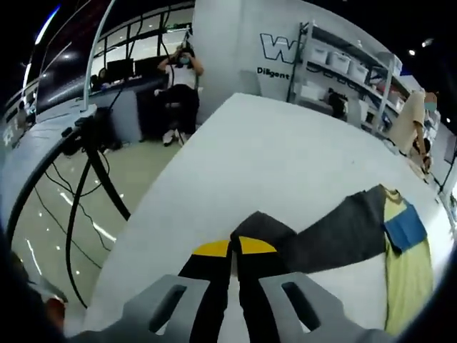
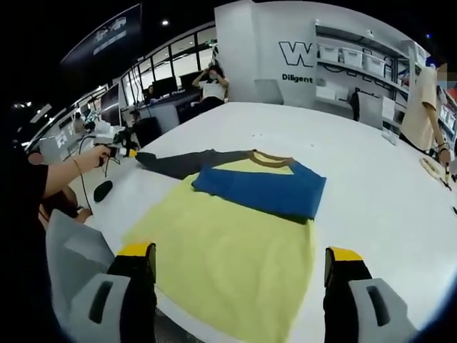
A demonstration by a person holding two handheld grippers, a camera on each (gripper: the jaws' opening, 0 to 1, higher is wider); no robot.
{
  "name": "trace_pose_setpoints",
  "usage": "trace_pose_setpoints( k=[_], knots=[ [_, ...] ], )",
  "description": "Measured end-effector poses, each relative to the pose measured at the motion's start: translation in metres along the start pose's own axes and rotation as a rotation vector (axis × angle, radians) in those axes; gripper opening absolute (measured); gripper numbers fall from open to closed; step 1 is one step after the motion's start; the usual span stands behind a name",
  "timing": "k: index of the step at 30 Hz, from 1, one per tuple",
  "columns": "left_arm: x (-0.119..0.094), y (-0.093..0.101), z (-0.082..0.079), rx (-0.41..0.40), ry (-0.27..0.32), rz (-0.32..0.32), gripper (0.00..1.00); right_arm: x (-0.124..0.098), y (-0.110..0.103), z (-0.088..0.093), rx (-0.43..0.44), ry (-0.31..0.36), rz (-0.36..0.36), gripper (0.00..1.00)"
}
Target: Fold the garment on the visible template until the final outline fits inside the template.
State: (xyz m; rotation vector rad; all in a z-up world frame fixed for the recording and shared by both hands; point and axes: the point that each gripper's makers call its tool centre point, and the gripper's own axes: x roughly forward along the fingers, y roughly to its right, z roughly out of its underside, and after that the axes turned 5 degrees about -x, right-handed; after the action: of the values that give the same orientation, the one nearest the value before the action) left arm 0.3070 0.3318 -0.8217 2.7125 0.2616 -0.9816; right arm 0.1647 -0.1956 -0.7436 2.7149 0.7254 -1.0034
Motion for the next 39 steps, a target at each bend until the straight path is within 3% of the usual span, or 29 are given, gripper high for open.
trace_pose_setpoints(
  k=[5,12,14,19,23,27,32,39],
  knots=[
    [0.0,-0.004,0.021,0.017,-0.059,-0.019,0.02,0.0,-0.002,0.002,-0.006,-0.01,-0.005,0.97],
    [0.002,-0.006,0.028,0.069,-0.105,-0.024,0.03,0.001,-0.004,0.004,-0.011,-0.019,-0.009,0.97],
    [0.001,-0.006,0.028,0.107,-0.116,-0.018,0.09,0.001,-0.004,0.004,-0.012,-0.021,-0.009,0.97],
    [0.002,0.001,0.016,0.164,-0.105,-0.002,0.41,0.002,-0.004,0.005,-0.012,-0.024,-0.009,0.97],
    [0.005,0.012,0.003,0.232,-0.091,0.04,0.51,0.003,-0.005,0.006,-0.008,-0.024,-0.011,0.97],
    [0.013,0.017,-0.005,0.231,-0.107,0.071,0.63,0.004,-0.009,0.006,-0.014,-0.03,-0.026,0.99],
    [0.026,0.024,-0.011,0.313,-0.127,0.111,0.6,0.005,-0.011,0.009,-0.015,-0.038,-0.032,0.99],
    [0.041,0.028,-0.001,0.317,-0.203,0.145,0.52,0.005,-0.012,0.014,-0.013,-0.052,-0.038,0.99]
  ],
)
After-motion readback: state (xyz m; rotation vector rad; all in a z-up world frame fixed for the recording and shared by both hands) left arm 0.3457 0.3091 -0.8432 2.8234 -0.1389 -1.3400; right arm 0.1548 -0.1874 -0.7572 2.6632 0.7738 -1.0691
